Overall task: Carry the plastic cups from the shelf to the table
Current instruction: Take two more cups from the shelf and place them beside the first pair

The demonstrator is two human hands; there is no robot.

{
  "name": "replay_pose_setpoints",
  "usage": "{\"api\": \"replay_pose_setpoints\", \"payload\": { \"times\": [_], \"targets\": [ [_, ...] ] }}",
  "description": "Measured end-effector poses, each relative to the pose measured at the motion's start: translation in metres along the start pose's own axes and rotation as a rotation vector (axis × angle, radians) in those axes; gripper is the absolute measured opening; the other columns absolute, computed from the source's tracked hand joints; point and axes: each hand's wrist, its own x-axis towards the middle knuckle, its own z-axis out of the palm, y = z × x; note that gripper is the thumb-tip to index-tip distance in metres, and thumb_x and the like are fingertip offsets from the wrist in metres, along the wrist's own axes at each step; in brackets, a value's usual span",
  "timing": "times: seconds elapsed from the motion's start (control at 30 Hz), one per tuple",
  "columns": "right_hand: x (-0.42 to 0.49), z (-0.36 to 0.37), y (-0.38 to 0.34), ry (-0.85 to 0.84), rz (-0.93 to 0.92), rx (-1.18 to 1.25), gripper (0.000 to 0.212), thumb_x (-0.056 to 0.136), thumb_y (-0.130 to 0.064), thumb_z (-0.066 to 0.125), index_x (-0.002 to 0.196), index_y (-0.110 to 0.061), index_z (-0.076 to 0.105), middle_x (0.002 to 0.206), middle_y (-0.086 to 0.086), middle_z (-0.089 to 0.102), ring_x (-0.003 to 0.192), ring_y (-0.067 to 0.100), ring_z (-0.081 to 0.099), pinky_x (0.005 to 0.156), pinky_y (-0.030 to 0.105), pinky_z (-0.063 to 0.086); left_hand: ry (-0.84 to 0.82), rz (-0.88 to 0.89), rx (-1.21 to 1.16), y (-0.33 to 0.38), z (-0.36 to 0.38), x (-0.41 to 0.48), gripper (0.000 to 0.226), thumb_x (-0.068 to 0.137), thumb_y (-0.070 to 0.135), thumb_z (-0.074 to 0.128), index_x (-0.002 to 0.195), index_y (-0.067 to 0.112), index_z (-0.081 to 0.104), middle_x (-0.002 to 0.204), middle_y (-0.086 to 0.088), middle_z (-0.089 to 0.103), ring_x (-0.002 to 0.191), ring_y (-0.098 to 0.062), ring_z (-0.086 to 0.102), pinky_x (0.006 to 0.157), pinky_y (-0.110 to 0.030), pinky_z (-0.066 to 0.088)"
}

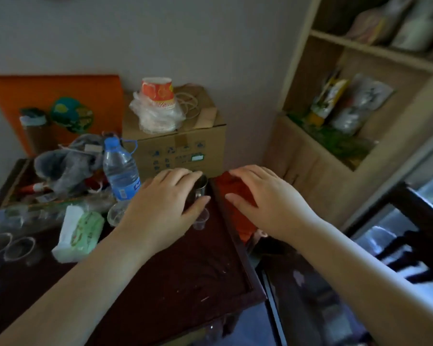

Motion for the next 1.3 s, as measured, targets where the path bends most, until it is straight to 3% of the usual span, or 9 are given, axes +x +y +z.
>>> {"api": "replay_pose_setpoints", "payload": {
  "times": [0.2, 0.47, 0.6, 0.67, 0.9, 1.13, 1.3],
  "targets": [
    [-0.065, -0.082, -0.029, 0.15, 0.12, -0.141, 0.056, 0.086, -0.057, 0.04, 0.131, -0.024, 0.042, 0.129, -0.007, 0.052, 0.119, 0.012, 0.044, 0.091, 0.028, 0.04, -0.006, 0.245, -0.041, 0.059, -0.053, 0.004, 0.064, 0.088, 0.063, 0.02, 0.136, 0.025, 0.038, 0.136, 0.005, 0.047, 0.125, -0.015, 0.038, 0.097, -0.037, 0.037],
    [-0.19, -0.178, -0.034, 0.258, 0.386, -0.315, 0.059, 0.082, -0.06, 0.035, 0.126, -0.023, 0.047, 0.123, -0.004, 0.057, 0.112, 0.019, 0.052, 0.083, 0.031, 0.044, 0.035, 0.589, -0.126, 0.175, -0.082, 0.001, 0.058, 0.09, 0.058, 0.03, 0.133, 0.022, 0.043, 0.132, 0.004, 0.051, 0.121, -0.014, 0.043, 0.094, -0.033, 0.036],
    [-0.268, -0.22, -0.045, 0.299, 0.529, -0.396, 0.052, 0.084, -0.055, 0.041, 0.124, -0.021, 0.048, 0.121, -0.002, 0.058, 0.112, 0.02, 0.052, 0.085, 0.035, 0.046, 0.017, 0.757, -0.202, 0.254, -0.088, -0.017, 0.058, 0.089, 0.058, 0.029, 0.133, 0.023, 0.043, 0.134, 0.004, 0.049, 0.122, -0.015, 0.043, 0.096, -0.037, 0.036],
    [-0.313, -0.239, -0.053, 0.324, 0.599, -0.443, 0.05, 0.085, -0.053, 0.044, 0.123, -0.021, 0.05, 0.12, -0.001, 0.059, 0.11, 0.019, 0.052, 0.085, 0.031, 0.042, 0.005, 0.835, -0.243, 0.296, -0.089, -0.033, 0.057, 0.088, 0.058, 0.031, 0.133, 0.023, 0.043, 0.134, 0.004, 0.049, 0.122, -0.015, 0.043, 0.097, -0.038, 0.036],
    [-0.497, -0.307, -0.106, 0.374, 0.901, -0.605, 0.054, 0.085, -0.052, 0.045, 0.129, -0.02, 0.047, 0.128, 0.0, 0.055, 0.114, 0.019, 0.051, 0.089, 0.027, 0.04, 0.009, 1.094, -0.373, 0.458, -0.106, -0.128, 0.057, 0.087, 0.054, 0.043, 0.134, 0.023, 0.042, 0.134, 0.002, 0.052, 0.122, -0.02, 0.046, 0.095, -0.037, 0.038],
    [-0.678, -0.362, -0.19, 0.402, 1.148, -0.72, 0.051, 0.084, -0.047, 0.053, 0.126, -0.019, 0.05, 0.125, 0.002, 0.058, 0.113, 0.019, 0.053, 0.087, 0.03, 0.042, -0.025, 1.332, -0.501, 0.608, -0.131, -0.258, 0.063, 0.083, 0.062, 0.029, 0.133, 0.025, 0.041, 0.132, 0.001, 0.053, 0.119, -0.021, 0.049, 0.095, -0.039, 0.041],
    [-0.775, -0.388, -0.245, 0.414, 1.277, -0.773, 0.058, 0.084, -0.056, 0.043, 0.127, -0.017, 0.049, 0.128, 0.002, 0.056, 0.117, 0.017, 0.05, 0.091, 0.033, 0.044, -0.054, 1.472, -0.58, 0.692, -0.141, -0.343, 0.066, 0.081, 0.065, 0.024, 0.133, 0.027, 0.039, 0.132, 0.002, 0.053, 0.118, -0.019, 0.049, 0.092, -0.04, 0.044]
  ]
}}
